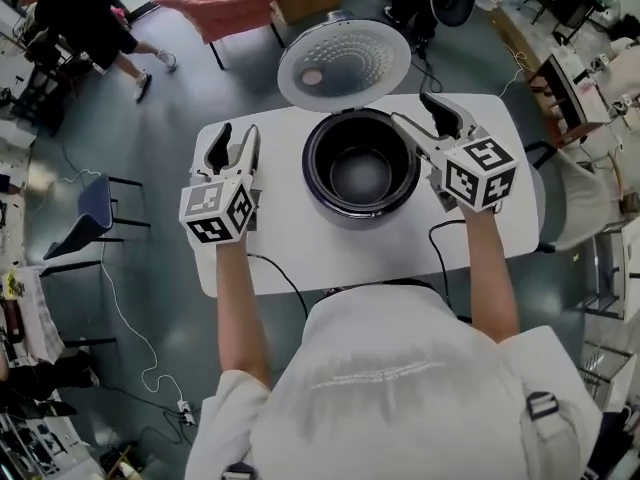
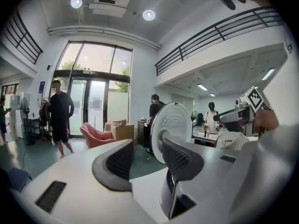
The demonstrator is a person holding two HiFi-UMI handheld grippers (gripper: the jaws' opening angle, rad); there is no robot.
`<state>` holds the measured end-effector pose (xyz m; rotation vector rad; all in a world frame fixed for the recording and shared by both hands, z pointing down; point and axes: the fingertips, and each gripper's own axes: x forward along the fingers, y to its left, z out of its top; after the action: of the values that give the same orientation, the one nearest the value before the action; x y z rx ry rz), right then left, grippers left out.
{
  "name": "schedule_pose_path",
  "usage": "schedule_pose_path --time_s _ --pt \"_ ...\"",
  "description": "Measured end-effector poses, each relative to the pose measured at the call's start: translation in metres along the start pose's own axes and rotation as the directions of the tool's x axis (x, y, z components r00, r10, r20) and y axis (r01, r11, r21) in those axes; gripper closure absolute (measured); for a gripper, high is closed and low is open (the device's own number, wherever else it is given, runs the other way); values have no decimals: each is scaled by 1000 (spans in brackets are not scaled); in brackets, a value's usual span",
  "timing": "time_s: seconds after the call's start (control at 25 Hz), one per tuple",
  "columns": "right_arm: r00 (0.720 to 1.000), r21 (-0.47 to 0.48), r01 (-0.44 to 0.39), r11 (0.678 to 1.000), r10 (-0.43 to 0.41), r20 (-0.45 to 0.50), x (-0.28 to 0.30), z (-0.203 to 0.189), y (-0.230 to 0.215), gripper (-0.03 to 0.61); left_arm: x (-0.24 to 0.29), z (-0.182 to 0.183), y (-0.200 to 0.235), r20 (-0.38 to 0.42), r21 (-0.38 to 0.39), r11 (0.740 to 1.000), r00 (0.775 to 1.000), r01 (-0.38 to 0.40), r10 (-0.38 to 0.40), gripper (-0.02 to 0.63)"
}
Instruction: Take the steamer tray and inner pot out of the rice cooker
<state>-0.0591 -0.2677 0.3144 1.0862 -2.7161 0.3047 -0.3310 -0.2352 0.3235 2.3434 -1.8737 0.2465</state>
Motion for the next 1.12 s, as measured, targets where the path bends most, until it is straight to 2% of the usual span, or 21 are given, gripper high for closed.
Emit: schedule_pose_path --time_s 0.2,0.44,0.68,0.96,1.12 --pt "998 48 49 998 -47 -34 -18 -21 -22 304 25 -8 -43 -46 20 996 995 92 -91 408" --pt "991 108 44 993 -29 -131 -17 -67 -31 304 44 -41 -72 -143 21 988 979 152 -148 408" --pt "979 165 44 985 -10 -203 -6 -107 -34 310 57 -86 -94 -274 48 978 944 202 -181 408" --pt "957 199 42 979 18 -290 2 -147 -34 316 62 -136 -105 -412 21 971 887 237 -207 408" --pt "945 211 41 977 30 -325 8 -163 -32 328 61 -157 -105 -454 3 972 866 235 -208 408"
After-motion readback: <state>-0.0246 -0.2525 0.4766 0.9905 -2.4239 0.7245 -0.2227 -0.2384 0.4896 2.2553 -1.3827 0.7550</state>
